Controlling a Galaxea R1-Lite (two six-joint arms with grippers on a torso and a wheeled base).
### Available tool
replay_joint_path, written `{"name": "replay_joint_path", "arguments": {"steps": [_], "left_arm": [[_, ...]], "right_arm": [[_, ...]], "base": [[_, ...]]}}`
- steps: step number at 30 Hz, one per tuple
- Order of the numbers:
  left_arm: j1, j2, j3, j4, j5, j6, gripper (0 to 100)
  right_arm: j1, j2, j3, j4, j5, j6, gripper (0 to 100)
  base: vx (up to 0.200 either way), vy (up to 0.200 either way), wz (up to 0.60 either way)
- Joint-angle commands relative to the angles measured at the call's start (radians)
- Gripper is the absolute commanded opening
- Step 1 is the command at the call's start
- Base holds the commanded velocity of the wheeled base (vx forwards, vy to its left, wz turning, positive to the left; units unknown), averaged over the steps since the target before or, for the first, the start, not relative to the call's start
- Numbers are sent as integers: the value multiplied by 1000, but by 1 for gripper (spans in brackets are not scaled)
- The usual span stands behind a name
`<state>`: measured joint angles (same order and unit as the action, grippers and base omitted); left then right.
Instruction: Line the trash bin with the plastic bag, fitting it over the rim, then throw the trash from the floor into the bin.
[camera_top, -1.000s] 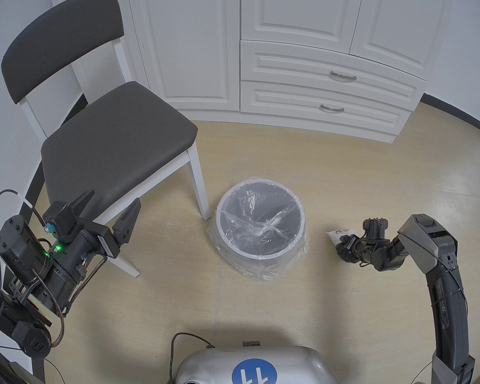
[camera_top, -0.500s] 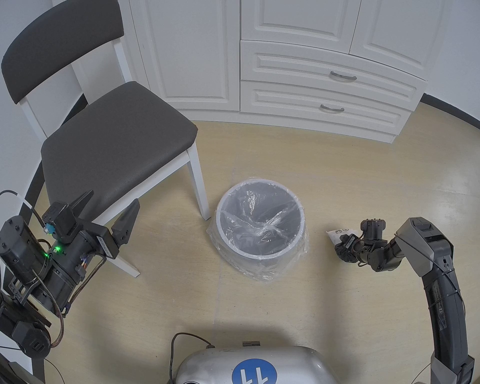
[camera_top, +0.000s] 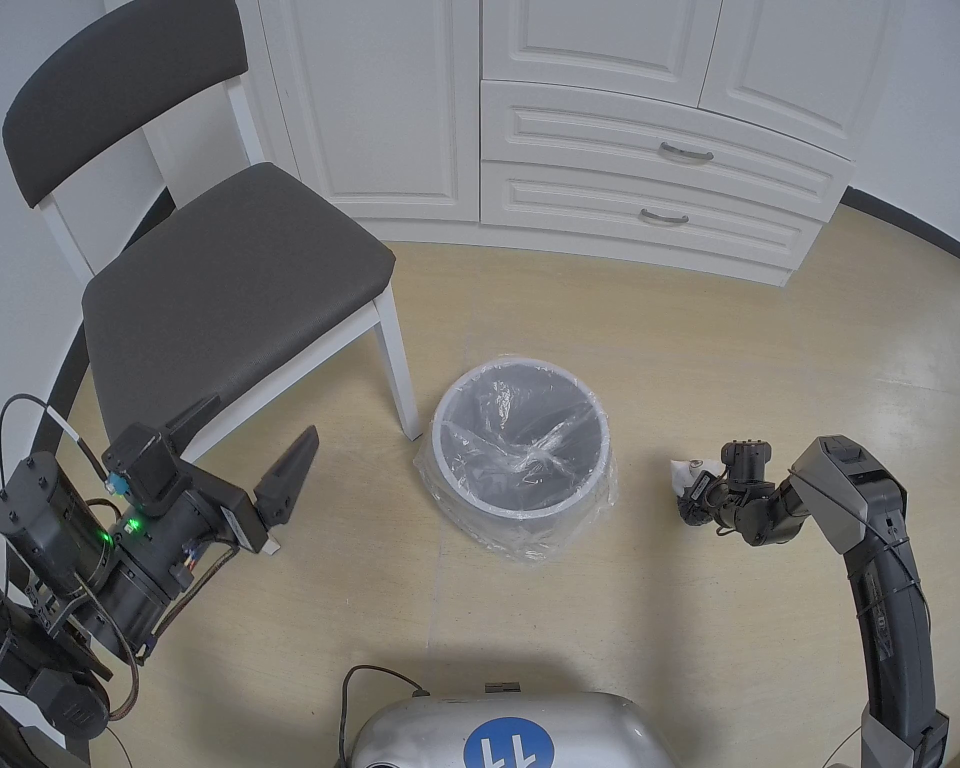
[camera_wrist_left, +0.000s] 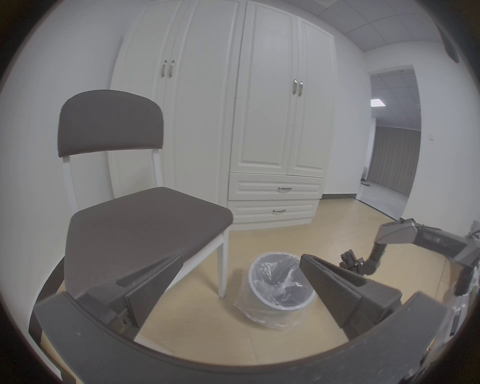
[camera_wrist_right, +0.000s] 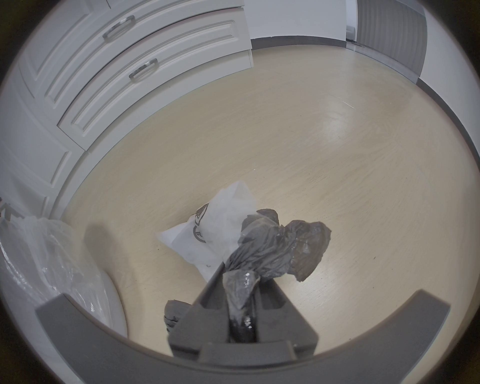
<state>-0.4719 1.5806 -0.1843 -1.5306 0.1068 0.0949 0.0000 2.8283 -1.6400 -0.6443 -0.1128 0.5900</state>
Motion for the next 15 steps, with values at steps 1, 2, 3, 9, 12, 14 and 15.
{"name": "replay_joint_path", "arguments": {"steps": [1,2,3,9,12,14,15], "left_arm": [[-36,-4,29,0,2,19,100],[-36,-4,32,0,7,25,100],[-36,-4,32,0,13,26,100],[-34,-24,32,0,21,23,100],[-28,-31,35,0,19,20,100],[-25,-42,35,0,19,19,100],[-25,-42,35,0,19,19,100]], "right_arm": [[-9,-36,49,-6,-8,-2,0],[-11,-58,77,-6,-18,1,0],[-12,-89,121,-6,-25,1,0],[-37,-205,348,-94,-19,-22,0],[-67,-271,447,-195,-15,-88,0],[-78,-345,532,-238,-13,-128,0],[-78,-345,532,-238,-13,-128,0]], "base": [[0,0,0],[0,0,0],[0,0,0],[0,0,0],[0,0,0],[0,0,0],[0,0,0]]}}
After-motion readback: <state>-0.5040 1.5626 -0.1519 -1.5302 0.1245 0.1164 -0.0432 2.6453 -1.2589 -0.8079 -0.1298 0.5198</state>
